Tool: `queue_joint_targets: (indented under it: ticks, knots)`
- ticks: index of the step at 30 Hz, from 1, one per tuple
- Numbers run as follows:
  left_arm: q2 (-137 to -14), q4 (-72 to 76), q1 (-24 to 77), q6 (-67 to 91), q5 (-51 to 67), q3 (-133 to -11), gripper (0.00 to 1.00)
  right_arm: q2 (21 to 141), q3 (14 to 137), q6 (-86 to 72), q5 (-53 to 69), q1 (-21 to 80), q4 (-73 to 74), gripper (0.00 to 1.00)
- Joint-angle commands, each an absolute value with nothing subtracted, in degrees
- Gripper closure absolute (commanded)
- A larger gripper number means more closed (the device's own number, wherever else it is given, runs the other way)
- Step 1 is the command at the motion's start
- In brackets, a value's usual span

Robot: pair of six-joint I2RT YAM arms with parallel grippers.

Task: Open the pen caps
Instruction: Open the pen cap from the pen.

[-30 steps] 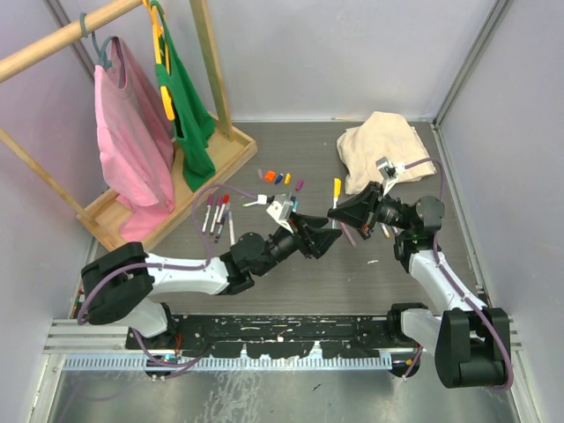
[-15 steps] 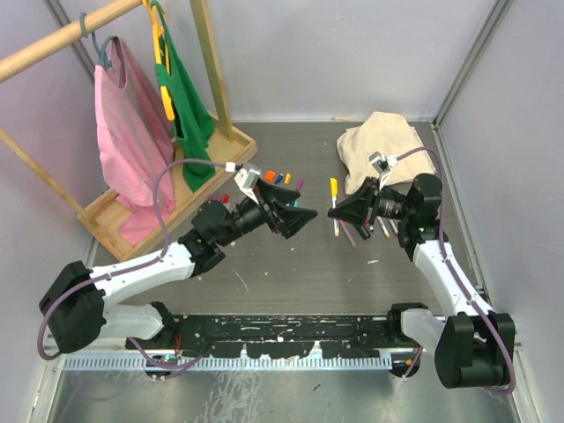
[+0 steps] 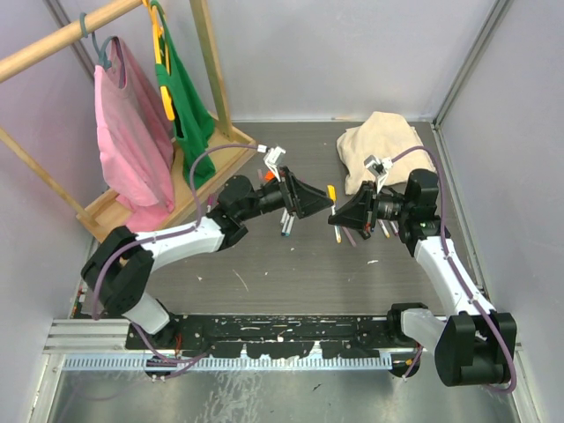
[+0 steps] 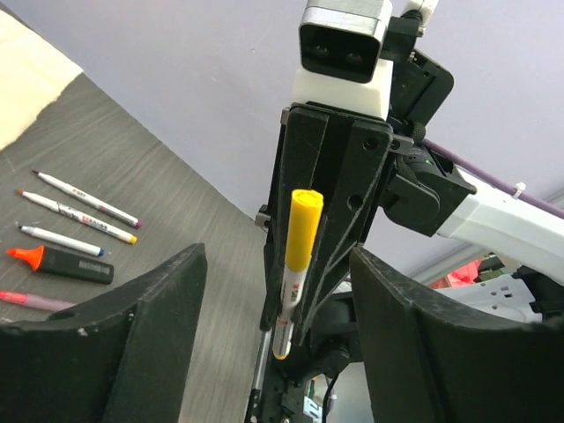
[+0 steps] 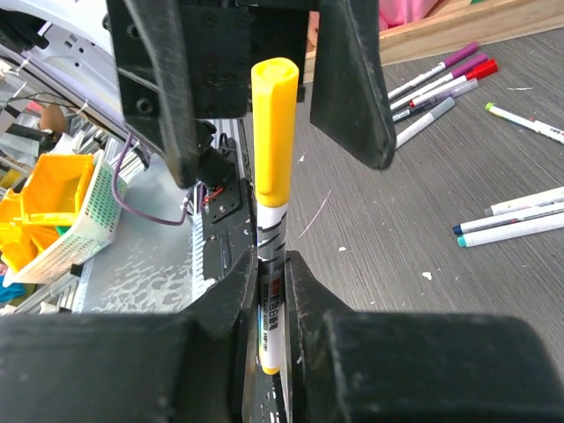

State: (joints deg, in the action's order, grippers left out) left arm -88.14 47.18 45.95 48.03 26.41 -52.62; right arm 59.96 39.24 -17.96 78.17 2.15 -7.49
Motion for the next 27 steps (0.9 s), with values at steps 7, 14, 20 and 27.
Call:
queue_joint_targets:
  ticks: [7,14,20,27]
  knots:
    - [-94.76,61.28,45.36,57.37,30.15,-57.67,0.48,60.28,42.60,-14.64,79.55,2.55,-4.87,0.98]
    - [-95.21,62.09,45.07,58.52,30.59,-58.32,0.52,60.48,42.80,-14.09,79.54,2.57,-4.22,0.98]
    - [-94.52,62.05,44.65,58.48,30.73,-58.14,0.59,60.62,42.93,-13.55,79.50,2.55,-3.63,0.98]
    - [-94.96,62.40,44.68,59.17,32.06,-58.12,0.66,60.91,43.26,-13.06,79.41,2.64,-2.89,0.98]
